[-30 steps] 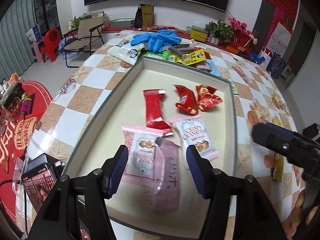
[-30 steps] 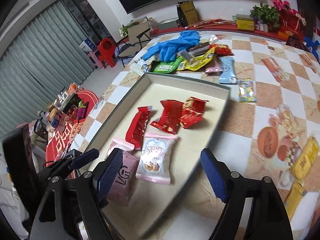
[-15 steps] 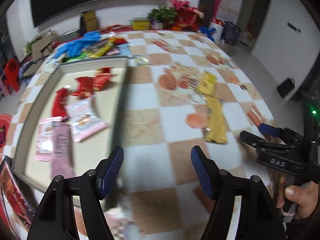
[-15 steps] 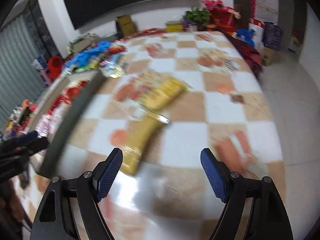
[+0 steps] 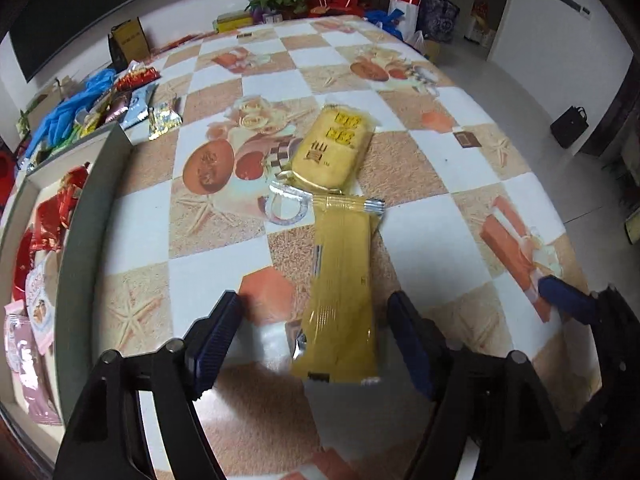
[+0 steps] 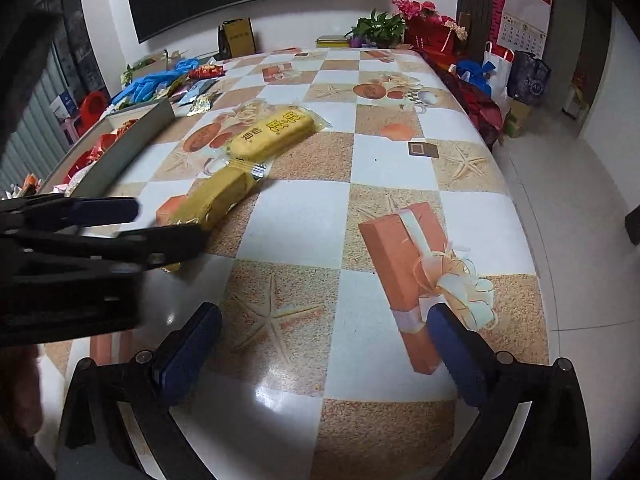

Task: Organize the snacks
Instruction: 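Move the left gripper to the long gold packet and grasp it, then grasp the yellow Wangwang rice-cracker packet with the right gripper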

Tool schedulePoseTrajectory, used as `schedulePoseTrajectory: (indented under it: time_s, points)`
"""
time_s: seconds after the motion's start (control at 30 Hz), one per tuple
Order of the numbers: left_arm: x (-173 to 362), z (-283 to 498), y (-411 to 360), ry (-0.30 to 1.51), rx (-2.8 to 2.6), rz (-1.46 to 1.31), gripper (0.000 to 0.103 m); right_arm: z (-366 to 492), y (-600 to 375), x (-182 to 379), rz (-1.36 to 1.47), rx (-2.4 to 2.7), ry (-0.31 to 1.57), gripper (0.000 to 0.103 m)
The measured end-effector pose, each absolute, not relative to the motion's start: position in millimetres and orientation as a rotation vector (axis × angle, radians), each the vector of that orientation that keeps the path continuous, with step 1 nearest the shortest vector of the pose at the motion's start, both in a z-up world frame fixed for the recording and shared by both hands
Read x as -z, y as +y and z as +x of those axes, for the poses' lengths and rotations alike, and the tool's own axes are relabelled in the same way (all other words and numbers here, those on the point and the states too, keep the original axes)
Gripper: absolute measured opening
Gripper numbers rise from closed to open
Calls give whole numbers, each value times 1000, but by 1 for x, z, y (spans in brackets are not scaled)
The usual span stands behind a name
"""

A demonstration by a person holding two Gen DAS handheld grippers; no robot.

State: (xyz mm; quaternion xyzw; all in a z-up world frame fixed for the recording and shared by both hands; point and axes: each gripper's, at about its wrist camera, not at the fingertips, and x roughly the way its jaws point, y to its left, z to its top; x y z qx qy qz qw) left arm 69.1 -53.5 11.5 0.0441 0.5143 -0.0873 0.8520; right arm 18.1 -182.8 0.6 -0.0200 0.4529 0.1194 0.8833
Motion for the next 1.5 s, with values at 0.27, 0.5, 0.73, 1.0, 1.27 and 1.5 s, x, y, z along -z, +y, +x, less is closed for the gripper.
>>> schedulePoseTrajectory:
  time_s: [0.27,0.5,0.73,1.0,1.27,1.5]
  points:
    - [-14,53,-40,1015,201,109,30,19,-183,-1,-22,-264,938,103]
    - [-12,8,-5,941,184,96,26,21,-176,1,-65,-242,948,103]
    - [-11,-21,25,899,202,23,25,22,-172,2,-95,-218,958,103]
    - [-11,-22,32,899,227,-34,25,59,-163,-2,-5,-169,995,103]
    - [-11,-22,35,899,231,-44,25,129,-136,-6,95,-71,1031,103]
    - [-10,-22,33,900,219,-15,25,168,-97,-1,-20,-57,1008,102]
